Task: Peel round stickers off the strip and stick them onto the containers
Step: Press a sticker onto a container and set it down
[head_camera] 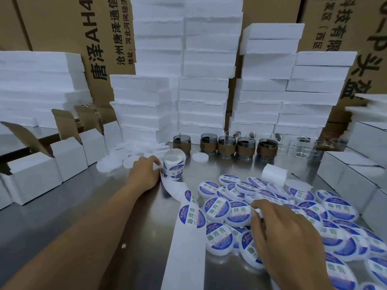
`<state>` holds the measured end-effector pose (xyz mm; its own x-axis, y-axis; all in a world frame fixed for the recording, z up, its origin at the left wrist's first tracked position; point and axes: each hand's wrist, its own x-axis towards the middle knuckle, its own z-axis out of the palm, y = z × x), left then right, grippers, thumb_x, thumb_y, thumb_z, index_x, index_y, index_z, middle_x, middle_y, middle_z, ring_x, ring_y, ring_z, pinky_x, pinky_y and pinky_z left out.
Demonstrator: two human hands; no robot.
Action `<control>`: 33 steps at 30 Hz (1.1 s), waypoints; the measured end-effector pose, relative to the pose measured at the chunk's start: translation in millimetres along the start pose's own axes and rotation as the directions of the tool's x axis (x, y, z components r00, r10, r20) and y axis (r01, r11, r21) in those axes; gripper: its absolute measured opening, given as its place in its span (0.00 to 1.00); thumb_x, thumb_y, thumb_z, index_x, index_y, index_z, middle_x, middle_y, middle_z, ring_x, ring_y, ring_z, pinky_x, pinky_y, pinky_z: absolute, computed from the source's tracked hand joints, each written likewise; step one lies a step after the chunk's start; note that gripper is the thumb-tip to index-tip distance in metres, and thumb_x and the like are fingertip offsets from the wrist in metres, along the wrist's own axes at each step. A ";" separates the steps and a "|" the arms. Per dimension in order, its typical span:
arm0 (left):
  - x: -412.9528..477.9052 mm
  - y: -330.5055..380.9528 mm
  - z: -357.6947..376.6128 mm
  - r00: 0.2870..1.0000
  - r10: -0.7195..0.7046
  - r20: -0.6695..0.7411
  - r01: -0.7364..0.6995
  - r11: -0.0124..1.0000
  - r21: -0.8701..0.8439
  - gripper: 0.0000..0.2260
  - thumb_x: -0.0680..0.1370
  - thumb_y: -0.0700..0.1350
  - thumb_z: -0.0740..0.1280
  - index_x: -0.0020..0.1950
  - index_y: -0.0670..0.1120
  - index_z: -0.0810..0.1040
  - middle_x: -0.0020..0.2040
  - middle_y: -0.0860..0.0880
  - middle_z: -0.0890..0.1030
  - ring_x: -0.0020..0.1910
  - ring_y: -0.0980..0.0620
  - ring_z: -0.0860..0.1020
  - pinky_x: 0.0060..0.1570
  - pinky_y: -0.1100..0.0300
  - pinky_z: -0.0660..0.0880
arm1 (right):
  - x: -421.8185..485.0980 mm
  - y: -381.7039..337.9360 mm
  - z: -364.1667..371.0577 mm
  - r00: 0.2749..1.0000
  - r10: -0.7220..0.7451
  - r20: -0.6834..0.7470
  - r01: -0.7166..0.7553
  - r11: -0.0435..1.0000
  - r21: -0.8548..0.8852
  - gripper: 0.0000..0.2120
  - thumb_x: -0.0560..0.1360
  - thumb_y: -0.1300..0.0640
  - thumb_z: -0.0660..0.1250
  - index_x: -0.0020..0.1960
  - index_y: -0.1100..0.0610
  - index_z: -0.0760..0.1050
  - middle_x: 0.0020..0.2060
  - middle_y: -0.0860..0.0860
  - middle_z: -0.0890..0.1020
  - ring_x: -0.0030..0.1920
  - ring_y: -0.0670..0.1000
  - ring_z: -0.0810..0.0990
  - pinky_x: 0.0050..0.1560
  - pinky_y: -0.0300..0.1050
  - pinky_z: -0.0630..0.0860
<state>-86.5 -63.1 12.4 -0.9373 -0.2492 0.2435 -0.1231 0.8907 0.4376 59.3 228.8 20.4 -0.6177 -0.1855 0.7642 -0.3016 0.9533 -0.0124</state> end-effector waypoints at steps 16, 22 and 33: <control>-37.8 -5.5 -28.7 0.995 -0.100 0.022 0.102 0.988 -0.118 0.09 0.73 0.54 0.71 0.45 0.50 0.77 0.56 0.48 0.79 0.53 0.47 0.75 0.61 0.51 0.69 | -3.4 -2.7 -6.1 0.999 0.052 0.001 -0.052 0.997 0.055 0.07 0.63 0.63 0.75 0.38 0.58 0.79 0.24 0.51 0.77 0.25 0.54 0.75 0.28 0.44 0.72; -56.9 -7.6 -32.3 0.993 -0.049 -0.108 0.037 0.994 -0.106 0.21 0.70 0.50 0.75 0.60 0.52 0.74 0.61 0.46 0.75 0.60 0.44 0.72 0.62 0.51 0.68 | -4.1 -3.9 -9.6 0.996 0.070 0.047 -0.072 0.995 0.062 0.05 0.66 0.62 0.74 0.36 0.57 0.77 0.24 0.51 0.77 0.24 0.54 0.75 0.28 0.44 0.71; -93.4 11.4 -42.0 0.939 -0.038 -0.341 -0.108 0.911 -0.398 0.13 0.77 0.31 0.58 0.52 0.43 0.80 0.58 0.44 0.76 0.57 0.49 0.73 0.52 0.71 0.62 | -3.4 -4.8 -14.2 0.996 0.066 0.064 -0.071 0.995 0.069 0.04 0.67 0.63 0.72 0.36 0.58 0.77 0.25 0.51 0.78 0.25 0.54 0.75 0.30 0.45 0.72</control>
<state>13.4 -45.6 31.0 -0.7647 -0.3973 0.5073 0.1189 0.6868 0.7170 73.1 228.3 27.0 -0.6819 -0.1367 0.7186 -0.3064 0.9454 -0.1109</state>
